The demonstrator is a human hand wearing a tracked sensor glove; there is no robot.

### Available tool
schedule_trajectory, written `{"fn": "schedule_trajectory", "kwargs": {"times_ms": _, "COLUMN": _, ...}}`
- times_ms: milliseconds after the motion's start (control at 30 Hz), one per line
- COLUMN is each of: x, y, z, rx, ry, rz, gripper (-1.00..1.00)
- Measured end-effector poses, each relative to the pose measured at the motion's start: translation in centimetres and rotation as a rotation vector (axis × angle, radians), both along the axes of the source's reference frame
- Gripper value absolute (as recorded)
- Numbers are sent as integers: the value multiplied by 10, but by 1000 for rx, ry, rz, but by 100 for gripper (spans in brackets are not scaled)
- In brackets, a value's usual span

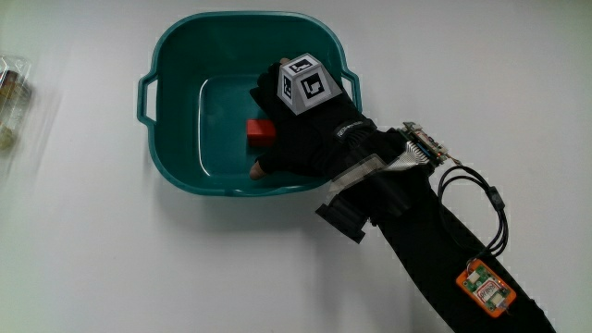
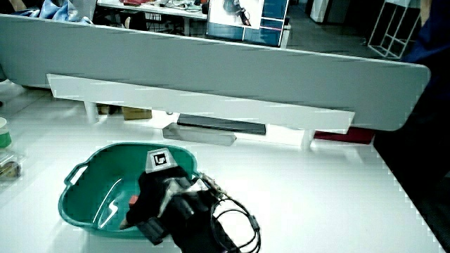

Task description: Pick red block

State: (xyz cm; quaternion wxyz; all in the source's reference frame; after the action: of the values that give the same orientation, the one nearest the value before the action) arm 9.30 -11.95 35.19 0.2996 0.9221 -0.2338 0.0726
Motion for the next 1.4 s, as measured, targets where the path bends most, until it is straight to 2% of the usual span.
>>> {"fn": "schedule_trajectory", "kwargs": {"times_ms": 33, "x": -4, "y": 0, "z": 0, "rx": -9, "ry": -25, "rz": -7, "gripper": 0}}
{"fn": "schedule_trajectory", "kwargs": {"times_ms": 100, "x": -10, "y": 2, "z": -1, "rx": 27, "ry": 31, "rz": -12, "gripper": 0}}
{"fn": "schedule_trajectory", "kwargs": {"times_ms": 200, "x": -17, "y": 3, "z": 4, "rx": -15, "ry": 15, "rz": -36, "gripper": 0}}
{"fn": "schedule_trajectory", "kwargs": {"times_ms": 267, "x": -23, "y": 5, "z": 6, "rx": -4, "ry": 29, "rz": -47, "gripper": 0}}
{"fn": "schedule_trajectory", "kwargs": {"times_ms": 400, "x": -31, "y": 7, "z": 15, "rx": -31, "ry": 54, "rz": -60, "gripper": 0}}
{"fn": "schedule_trajectory", "kwargs": {"times_ms": 500, "x": -38, "y": 7, "z": 27, "rx": -95, "ry": 36, "rz": -90, "gripper": 0}}
{"fn": "schedule_trajectory", "kwargs": {"times_ms": 700, "x": -54, "y": 9, "z": 36, "rx": -89, "ry": 90, "rz": -103, "gripper": 0}}
{"fn": "schedule_trajectory", "kwargs": {"times_ms": 867, "x": -63, "y": 12, "z": 44, "rx": -125, "ry": 104, "rz": -126, "gripper": 0}}
{"fn": "schedule_trajectory", "kwargs": {"times_ms": 1000, "x": -70, "y": 11, "z": 54, "rx": -151, "ry": 150, "rz": -126, "gripper": 0}}
{"fn": "schedule_trajectory", "kwargs": {"times_ms": 1033, "x": -72, "y": 11, "z": 54, "rx": -130, "ry": 163, "rz": -117, "gripper": 0}}
{"fn": "schedule_trajectory", "kwargs": {"times_ms": 1067, "x": -75, "y": 11, "z": 55, "rx": -167, "ry": 151, "rz": -135, "gripper": 0}}
{"fn": "schedule_trajectory", "kwargs": {"times_ms": 1267, "x": -80, "y": 12, "z": 60, "rx": -177, "ry": 160, "rz": -143, "gripper": 0}}
{"fn": "schedule_trajectory", "kwargs": {"times_ms": 1333, "x": -82, "y": 12, "z": 66, "rx": -198, "ry": 179, "rz": -144, "gripper": 0}}
{"fn": "schedule_trajectory", "kwargs": {"times_ms": 1400, "x": -84, "y": 12, "z": 68, "rx": -195, "ry": 197, "rz": -144, "gripper": 0}}
